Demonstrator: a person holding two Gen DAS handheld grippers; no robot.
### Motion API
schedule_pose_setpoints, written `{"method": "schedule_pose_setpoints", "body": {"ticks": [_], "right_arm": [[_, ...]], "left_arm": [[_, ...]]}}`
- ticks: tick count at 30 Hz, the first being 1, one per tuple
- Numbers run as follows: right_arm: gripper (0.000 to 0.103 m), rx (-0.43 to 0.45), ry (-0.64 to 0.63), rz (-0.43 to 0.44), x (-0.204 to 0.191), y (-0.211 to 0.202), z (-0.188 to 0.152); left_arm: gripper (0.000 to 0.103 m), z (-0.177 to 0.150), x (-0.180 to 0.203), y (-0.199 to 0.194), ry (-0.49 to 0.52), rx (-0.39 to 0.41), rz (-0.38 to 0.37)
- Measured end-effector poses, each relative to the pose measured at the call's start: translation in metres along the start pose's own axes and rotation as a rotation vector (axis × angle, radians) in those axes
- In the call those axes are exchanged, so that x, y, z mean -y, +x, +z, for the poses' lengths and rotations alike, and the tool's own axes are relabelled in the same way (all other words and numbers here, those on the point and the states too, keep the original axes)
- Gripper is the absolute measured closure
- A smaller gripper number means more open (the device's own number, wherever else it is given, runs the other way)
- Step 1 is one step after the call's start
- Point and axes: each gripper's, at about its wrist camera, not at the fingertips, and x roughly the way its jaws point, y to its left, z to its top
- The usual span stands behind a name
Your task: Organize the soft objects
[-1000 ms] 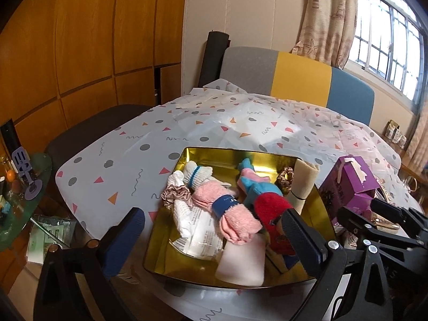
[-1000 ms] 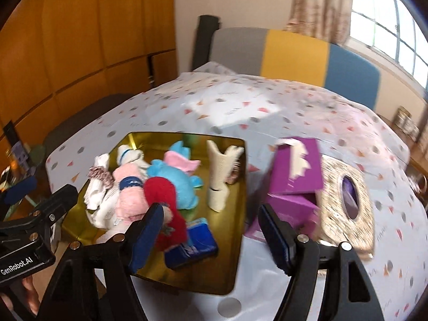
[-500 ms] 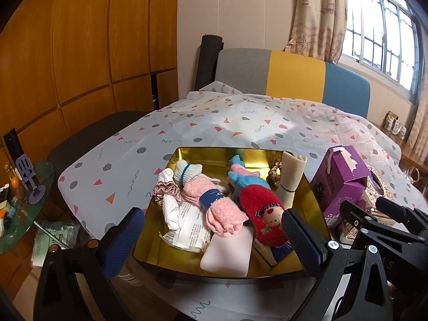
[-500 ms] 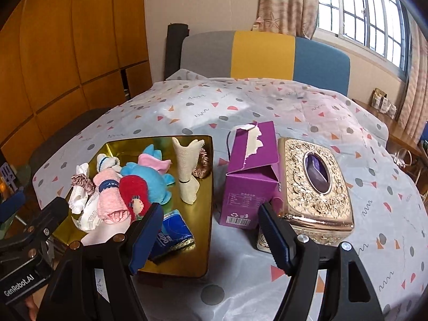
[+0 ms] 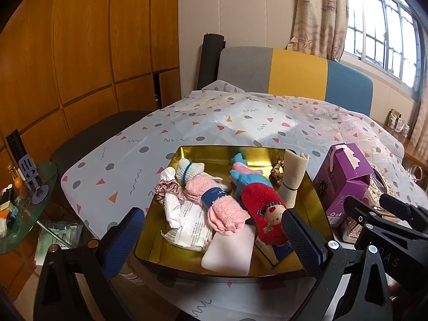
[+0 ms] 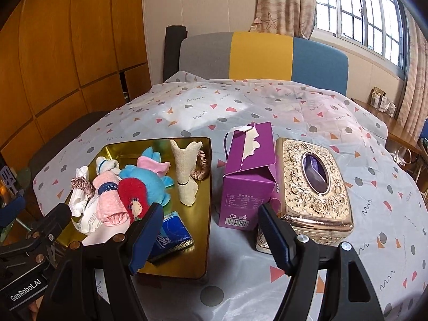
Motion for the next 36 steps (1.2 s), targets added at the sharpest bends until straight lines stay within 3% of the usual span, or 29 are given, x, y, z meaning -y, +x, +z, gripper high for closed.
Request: {"method": "schedule_pose_setpoints", "body": {"ticks": [36], "right_arm": [[0.029, -0.005, 0.006, 0.000, 0.0040, 0.0003, -0.0030]], "left_arm": [[0.000, -0.0041, 0.0025, 0.0034, 0.009, -0.022, -0.010]]}}
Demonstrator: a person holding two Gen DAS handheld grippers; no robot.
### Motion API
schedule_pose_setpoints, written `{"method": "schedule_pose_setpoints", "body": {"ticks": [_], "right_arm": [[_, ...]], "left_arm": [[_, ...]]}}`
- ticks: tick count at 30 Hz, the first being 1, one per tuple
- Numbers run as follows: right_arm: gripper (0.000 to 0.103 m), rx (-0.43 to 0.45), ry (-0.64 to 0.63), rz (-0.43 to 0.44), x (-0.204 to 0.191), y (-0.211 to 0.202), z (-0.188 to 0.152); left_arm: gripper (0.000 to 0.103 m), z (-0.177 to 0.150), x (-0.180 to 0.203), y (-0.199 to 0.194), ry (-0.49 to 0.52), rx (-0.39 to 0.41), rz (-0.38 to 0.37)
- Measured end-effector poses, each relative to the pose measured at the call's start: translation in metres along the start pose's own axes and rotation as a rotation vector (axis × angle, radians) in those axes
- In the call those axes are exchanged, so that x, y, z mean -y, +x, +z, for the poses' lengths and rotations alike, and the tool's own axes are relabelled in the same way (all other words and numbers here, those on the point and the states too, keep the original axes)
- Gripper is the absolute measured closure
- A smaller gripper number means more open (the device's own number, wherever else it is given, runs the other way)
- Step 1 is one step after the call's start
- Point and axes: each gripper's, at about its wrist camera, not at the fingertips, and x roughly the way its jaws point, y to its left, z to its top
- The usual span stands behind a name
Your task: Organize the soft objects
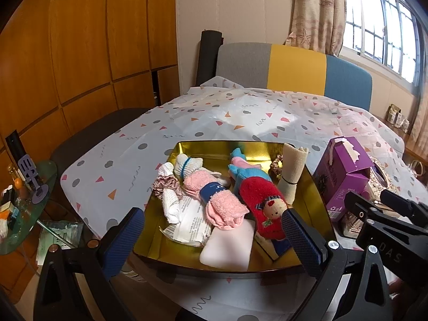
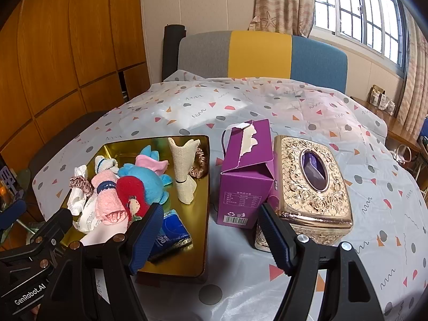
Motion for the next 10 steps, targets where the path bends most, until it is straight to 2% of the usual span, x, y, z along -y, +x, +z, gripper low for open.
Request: {"method": "schedule_pose_setpoints", "body": {"ticks": [5, 6, 10], "right_arm": [[0.029, -0.008, 0.001, -0.004, 0.0023, 0.0022, -0.0024], [0.029, -0.011, 0.003, -0.004, 0.0025, 0.0030, -0.0024], [0.029, -0.006, 0.014, -0.007, 0.0063, 0.0017, -0.0022]], "left_arm": [[0.001, -0.0024, 0.0025, 0.0001, 0.025, 0.023, 0.003], [0.003, -0.0029, 0.0024, 0.0010, 0.027, 0.020, 0.000], [0.002, -0.0032, 0.0020, 0.0038, 0.026, 0.005, -0.007]]}}
